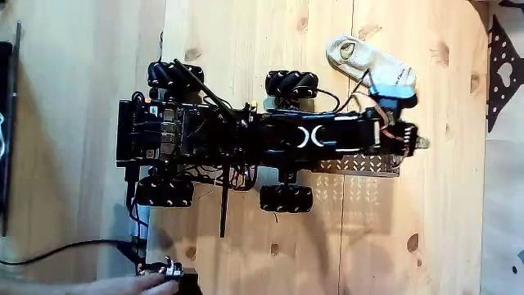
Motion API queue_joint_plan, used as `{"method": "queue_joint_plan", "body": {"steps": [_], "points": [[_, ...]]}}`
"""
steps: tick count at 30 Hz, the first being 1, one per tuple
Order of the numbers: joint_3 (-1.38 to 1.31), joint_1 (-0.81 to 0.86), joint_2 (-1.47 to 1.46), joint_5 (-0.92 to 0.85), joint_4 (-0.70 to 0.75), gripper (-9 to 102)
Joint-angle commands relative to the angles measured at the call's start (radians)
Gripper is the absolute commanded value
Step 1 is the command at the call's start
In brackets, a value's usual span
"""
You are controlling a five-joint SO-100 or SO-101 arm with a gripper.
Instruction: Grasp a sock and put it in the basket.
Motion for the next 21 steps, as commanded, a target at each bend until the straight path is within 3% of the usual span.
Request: {"method": "queue_joint_plan", "body": {"steps": [1,6,11,14,21], "points": [[-0.224,-0.064,-0.140,0.044,0.109,27],[-0.523,-0.268,-0.434,0.126,0.149,27],[-0.686,-0.442,-0.624,0.133,-0.034,26],[-0.687,-0.571,-0.666,-0.008,-0.150,26],[-0.687,-0.764,-0.833,-0.135,-0.144,27]]}}
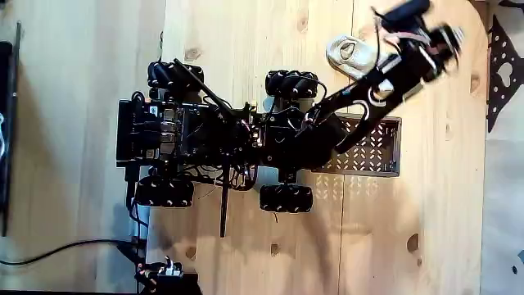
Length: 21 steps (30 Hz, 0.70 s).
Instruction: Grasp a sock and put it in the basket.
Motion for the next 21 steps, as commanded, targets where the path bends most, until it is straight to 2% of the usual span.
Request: {"method": "queue_joint_plan", "body": {"steps": [1,10,21], "points": [[-0.043,-0.041,-0.086,-0.026,-0.009,27],[-0.021,-0.029,-0.360,-0.064,-0.137,27],[0.103,0.063,-0.526,-0.153,-0.258,30]]}}
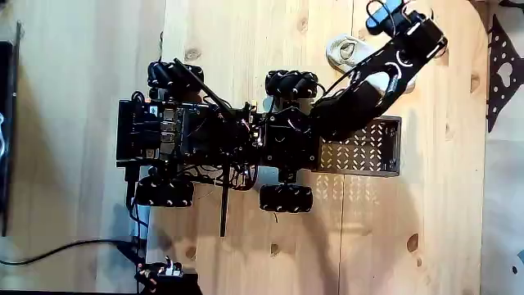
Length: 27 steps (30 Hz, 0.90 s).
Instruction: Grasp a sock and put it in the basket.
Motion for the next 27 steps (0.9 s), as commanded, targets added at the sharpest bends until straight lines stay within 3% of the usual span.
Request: {"method": "queue_joint_plan", "body": {"steps": [1,13,27], "points": [[0.011,0.020,-0.021,-0.049,-0.035,30],[0.046,0.041,-0.118,-0.112,-0.201,30],[0.031,0.072,-0.588,-0.262,-0.548,32]]}}
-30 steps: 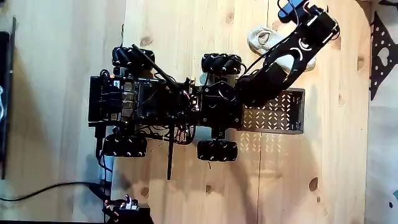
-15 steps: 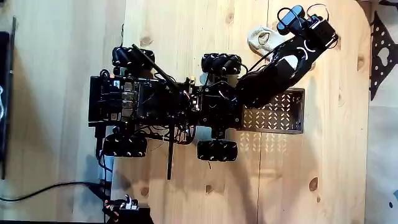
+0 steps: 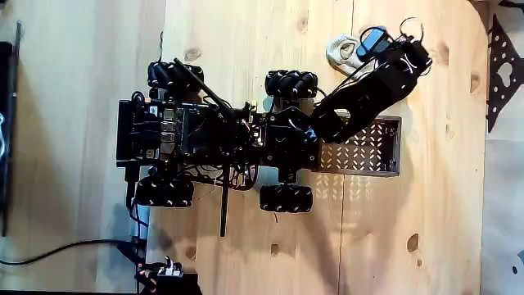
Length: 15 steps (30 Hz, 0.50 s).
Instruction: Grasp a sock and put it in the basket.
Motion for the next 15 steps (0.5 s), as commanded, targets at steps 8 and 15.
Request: {"method": "queue_joint_plan", "body": {"steps": [8,15], "points": [[-0.023,-0.012,-0.219,-0.094,-0.150,32],[-0.072,-0.028,-0.302,-0.153,-0.114,2]]}}
